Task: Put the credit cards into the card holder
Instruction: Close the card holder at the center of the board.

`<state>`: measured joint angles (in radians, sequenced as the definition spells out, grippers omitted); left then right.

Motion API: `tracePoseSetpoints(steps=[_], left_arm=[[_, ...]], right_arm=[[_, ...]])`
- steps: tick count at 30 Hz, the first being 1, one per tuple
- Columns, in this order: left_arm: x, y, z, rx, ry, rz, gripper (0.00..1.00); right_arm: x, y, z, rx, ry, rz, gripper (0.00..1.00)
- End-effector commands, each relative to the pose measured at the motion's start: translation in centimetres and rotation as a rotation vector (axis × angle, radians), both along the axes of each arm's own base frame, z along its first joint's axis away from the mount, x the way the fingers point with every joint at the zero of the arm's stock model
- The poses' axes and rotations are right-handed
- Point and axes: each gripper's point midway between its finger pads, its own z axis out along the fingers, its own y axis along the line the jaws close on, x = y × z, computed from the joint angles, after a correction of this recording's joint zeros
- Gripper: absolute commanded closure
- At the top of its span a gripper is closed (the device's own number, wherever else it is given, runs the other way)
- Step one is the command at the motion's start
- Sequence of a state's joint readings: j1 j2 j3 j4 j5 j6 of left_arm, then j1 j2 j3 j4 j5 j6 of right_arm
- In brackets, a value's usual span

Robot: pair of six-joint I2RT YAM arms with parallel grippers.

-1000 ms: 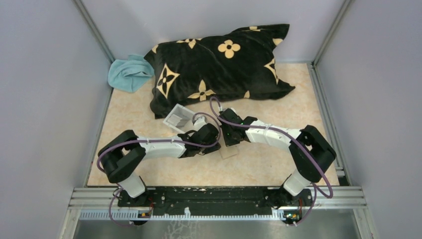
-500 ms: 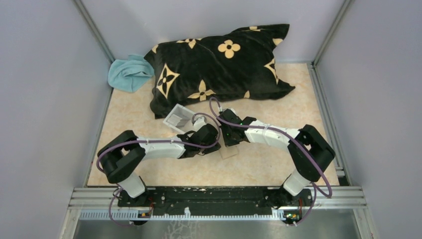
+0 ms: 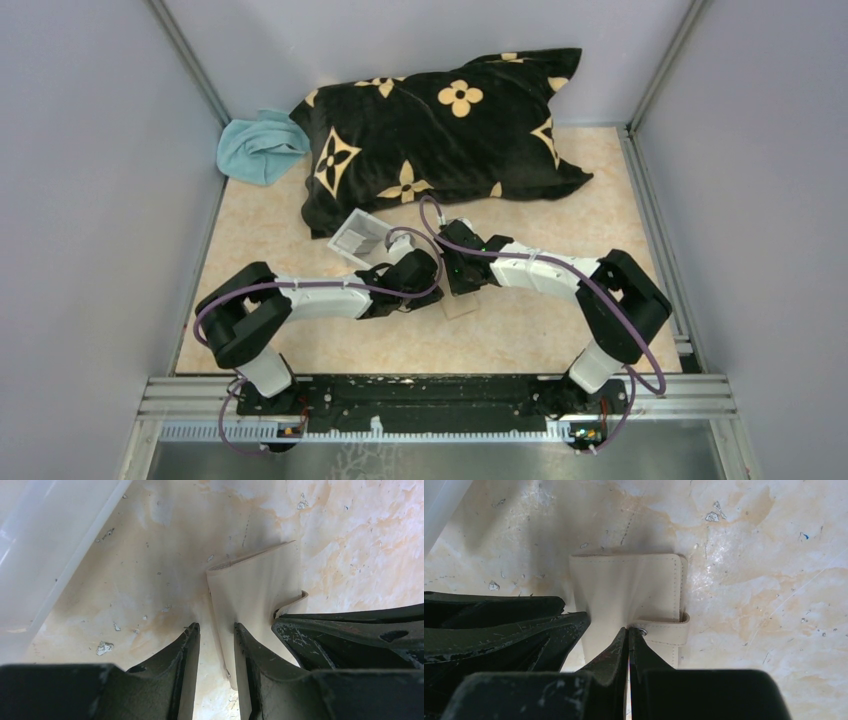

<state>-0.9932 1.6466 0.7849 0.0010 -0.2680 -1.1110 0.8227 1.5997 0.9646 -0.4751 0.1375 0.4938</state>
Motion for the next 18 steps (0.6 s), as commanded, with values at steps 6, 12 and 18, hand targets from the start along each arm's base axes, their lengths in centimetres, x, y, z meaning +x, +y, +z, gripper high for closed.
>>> tracePoseSetpoints(steps=[6,12,18], left_arm=[[-2.0,2.0,-2.3,0.076,0.066,-0.018,0.61],[-2.2,2.1,-2.5,0.083,0.071,-0.018,0.61],[-2.3,2.3,-2.7,0.097,0.079,-0.020,0.61]], right_arm=[[1.2,0.0,-0.4,-0.011,-0.031,-0.038,1.00],[1.7,-0.5,-0.6,0.012,-0.014,-0.064,1.00],[1.7,-1.4,-1.5,0.056,0.029,-0.099,1.00]])
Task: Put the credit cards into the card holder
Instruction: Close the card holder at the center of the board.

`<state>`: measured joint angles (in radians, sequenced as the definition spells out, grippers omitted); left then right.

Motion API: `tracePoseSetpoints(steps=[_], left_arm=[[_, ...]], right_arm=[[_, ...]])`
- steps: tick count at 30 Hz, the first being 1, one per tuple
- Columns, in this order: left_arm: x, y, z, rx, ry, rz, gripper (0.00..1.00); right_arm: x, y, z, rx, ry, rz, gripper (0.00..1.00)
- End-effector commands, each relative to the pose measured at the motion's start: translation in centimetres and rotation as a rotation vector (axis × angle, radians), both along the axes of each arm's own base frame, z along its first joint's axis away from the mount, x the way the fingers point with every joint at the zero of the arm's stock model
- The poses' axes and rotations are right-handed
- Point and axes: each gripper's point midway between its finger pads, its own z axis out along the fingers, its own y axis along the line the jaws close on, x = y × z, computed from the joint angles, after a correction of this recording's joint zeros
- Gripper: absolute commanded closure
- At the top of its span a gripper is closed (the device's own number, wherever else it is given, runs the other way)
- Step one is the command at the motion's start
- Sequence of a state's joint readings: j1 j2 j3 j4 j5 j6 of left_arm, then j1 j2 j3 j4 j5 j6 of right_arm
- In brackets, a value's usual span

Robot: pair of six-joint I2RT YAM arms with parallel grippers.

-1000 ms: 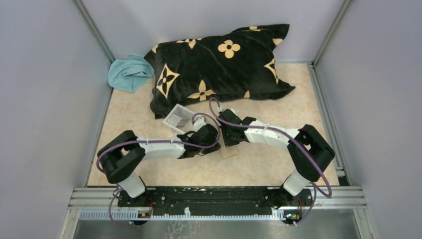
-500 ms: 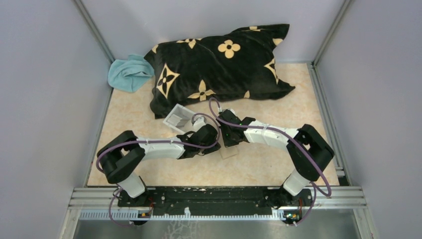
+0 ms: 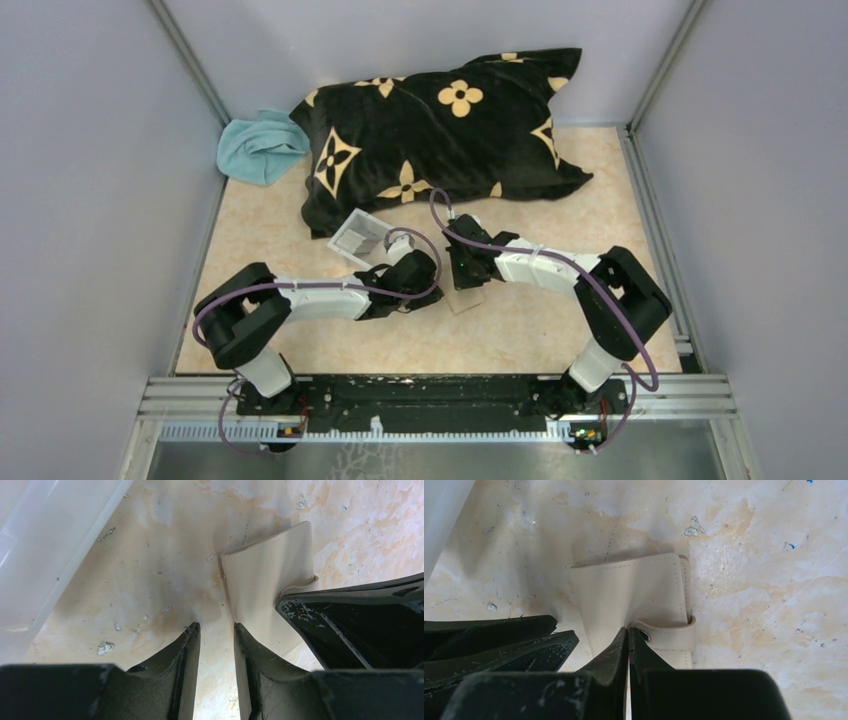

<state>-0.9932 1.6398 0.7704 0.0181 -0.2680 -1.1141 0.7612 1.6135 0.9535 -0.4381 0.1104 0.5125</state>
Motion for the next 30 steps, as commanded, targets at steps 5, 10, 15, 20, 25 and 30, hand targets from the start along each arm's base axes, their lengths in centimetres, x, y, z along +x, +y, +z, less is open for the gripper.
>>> tracePoseSetpoints(steps=[5,10,15,20,25,30], left_arm=[[-2.2,2.2,-2.9,0.120,0.087,-0.025,0.61],[-1.9,2.1,-2.8,0.144,0.083,-0.034,0.61],[-1.4,1.6,-2.2,0.149,0.070,-0.037,0.61],[-0.8,1.0,-1.2,0.160,0.050,-0.048,0.61],[0.4,0.2,1.0,0.156,0.003,-0.055,0.62],[2.0,-1.7,4.9,0.096,-0.093,-0.076,0.61]], right_arm=[[-0.1,-0.8,-1.9,0.083,0.062,-0.054,1.00],[-0.2,-1.4,-2.8,0.151,0.109,-0.093,1.00],[-0.4,-2.4,-3.5,0.213,0.149,-0.134,1.00],[-1.0,-3.5,-4.5,0.254,0.192,-0.173,1.00],[-1.3,-4.4,-5.2,0.294,0.215,-0.213,1.00],[-1.5,-4.8,-5.7,0.308,0.227,-0.221,1.00]])
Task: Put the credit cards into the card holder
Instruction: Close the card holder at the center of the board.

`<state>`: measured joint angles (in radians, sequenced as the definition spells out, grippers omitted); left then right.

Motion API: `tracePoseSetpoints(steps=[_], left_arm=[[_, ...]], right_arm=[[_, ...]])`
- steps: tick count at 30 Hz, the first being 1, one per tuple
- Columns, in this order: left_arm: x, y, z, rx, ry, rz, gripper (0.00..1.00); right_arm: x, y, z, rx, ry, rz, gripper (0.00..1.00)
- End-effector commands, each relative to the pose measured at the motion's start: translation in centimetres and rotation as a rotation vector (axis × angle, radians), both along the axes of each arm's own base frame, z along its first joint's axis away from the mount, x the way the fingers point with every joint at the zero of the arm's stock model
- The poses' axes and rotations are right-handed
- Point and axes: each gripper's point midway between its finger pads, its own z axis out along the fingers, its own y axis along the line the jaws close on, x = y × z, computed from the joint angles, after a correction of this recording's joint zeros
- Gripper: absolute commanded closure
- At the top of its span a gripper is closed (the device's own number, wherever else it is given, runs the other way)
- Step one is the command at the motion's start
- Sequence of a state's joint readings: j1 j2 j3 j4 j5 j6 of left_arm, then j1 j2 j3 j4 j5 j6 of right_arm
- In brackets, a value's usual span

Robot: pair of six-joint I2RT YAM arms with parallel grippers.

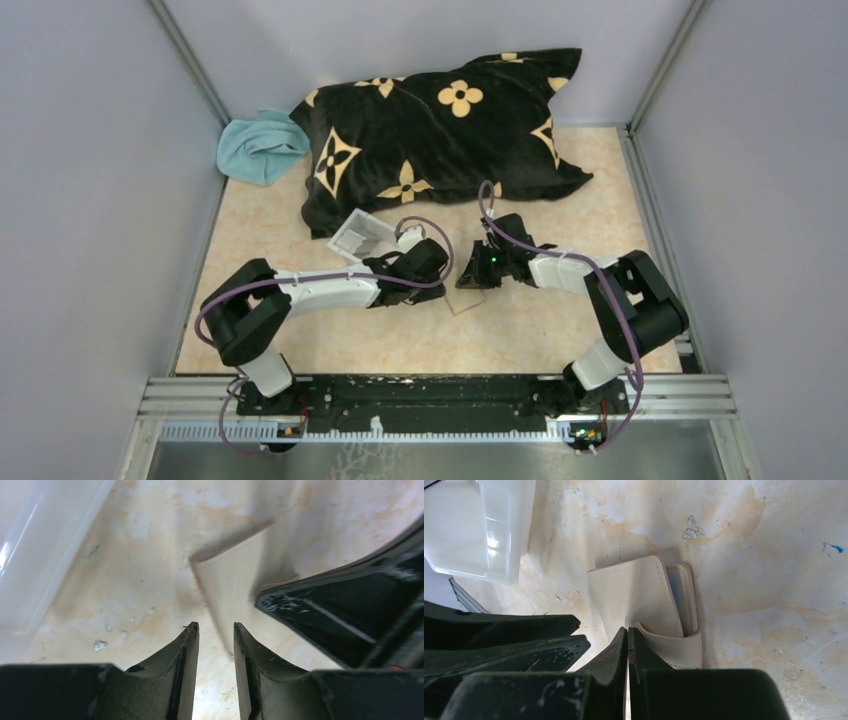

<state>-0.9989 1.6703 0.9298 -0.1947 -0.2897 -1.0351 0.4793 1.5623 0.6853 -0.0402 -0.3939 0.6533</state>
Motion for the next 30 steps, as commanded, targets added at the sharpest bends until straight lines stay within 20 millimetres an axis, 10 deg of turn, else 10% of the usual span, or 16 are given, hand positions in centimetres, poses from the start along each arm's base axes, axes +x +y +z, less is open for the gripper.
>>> tracePoseSetpoints(steps=[1,11,16,23,30], left_arm=[[1.9,-1.9,4.5,-0.051,-0.116,-0.038,0.62],[2.9,-5.7,9.6,-0.213,-0.212,-0.135,0.78],[0.8,-8.5,6.4,-0.308,-0.110,-0.252,1.00],[-6.3,-8.0,-6.3,-0.153,0.248,-0.301,1.00],[-2.6,-6.0,-1.1,-0.103,0.057,-0.171,1.00]], right_arm=[[-2.0,-4.5,-5.0,-0.190,0.097,-0.063,1.00],[-2.1,-5.4,-5.6,-0.170,0.113,-0.078,1.00],[-2.2,-5.4,-5.9,-0.161,0.120,-0.080,1.00],[-2.2,-5.4,-6.0,-0.158,0.122,-0.083,1.00],[-1.7,-5.3,-5.3,-0.152,0.101,-0.087,1.00]])
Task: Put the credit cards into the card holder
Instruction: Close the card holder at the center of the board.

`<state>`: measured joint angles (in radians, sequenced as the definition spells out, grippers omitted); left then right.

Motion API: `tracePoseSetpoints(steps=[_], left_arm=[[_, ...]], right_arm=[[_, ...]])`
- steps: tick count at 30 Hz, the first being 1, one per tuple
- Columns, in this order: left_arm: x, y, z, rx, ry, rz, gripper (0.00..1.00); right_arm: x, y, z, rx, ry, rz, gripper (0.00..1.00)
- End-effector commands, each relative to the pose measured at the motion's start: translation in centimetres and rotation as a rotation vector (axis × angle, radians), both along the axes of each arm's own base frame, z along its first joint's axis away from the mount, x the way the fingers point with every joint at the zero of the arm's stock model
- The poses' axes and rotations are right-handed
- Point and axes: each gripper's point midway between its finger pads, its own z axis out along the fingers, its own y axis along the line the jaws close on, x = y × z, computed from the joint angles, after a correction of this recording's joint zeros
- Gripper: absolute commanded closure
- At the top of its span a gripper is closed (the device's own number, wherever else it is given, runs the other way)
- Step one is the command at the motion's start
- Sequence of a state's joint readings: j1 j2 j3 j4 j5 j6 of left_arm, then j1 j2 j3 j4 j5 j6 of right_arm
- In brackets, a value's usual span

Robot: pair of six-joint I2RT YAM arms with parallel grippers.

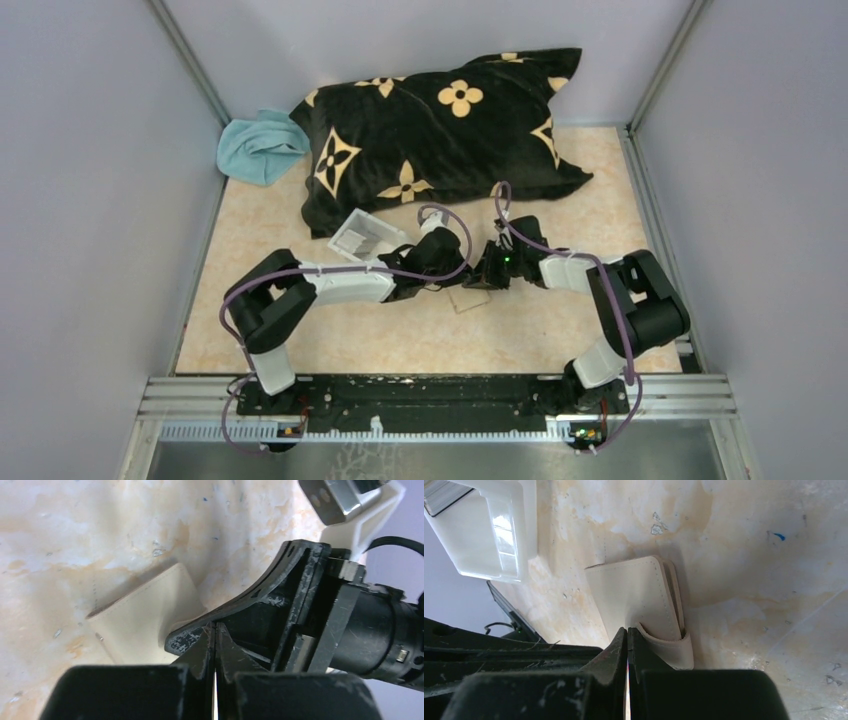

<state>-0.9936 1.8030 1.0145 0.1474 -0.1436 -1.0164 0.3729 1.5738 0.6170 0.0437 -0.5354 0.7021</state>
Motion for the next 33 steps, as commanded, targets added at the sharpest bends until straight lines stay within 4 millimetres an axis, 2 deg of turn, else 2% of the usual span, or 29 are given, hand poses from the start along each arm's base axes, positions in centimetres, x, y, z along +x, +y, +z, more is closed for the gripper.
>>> tracePoseSetpoints(steps=[1,5,7,9,13,16,24,29,33], left_arm=[[-4.5,2.7,-2.9,0.194,0.091,-0.049,0.99],[-2.4,3.4,2.1,0.134,-0.011,0.035,0.90],[-1.9,4.1,3.6,0.117,-0.048,0.076,0.89],[-1.7,5.1,4.3,0.116,-0.073,0.110,0.87],[-1.9,7.2,3.8,0.149,-0.082,0.158,0.87],[-2.3,8.2,3.2,0.168,-0.074,0.168,0.87],[-2.7,9.6,2.3,0.199,-0.064,0.199,0.87],[-2.7,9.8,1.4,0.222,-0.053,0.199,0.87],[-2.8,9.4,0.3,0.248,-0.038,0.184,0.88]], right_arm=[[-1.7,-3.9,-5.0,-0.270,0.037,-0.022,1.00],[-1.6,-3.6,-4.7,-0.249,0.030,-0.025,1.00],[-1.3,-3.0,-4.1,-0.213,0.011,-0.019,1.00],[-0.8,-2.3,-3.0,-0.173,-0.016,-0.008,0.93],[0.4,-1.0,-0.7,-0.110,-0.068,0.026,0.74],[1.3,-0.3,1.0,-0.085,-0.104,0.048,0.65],[2.8,1.2,5.2,-0.024,-0.165,0.084,0.62],[3.4,1.9,7.4,0.009,-0.194,0.094,0.62],[3.9,1.6,8.5,-0.015,-0.221,0.074,0.62]])
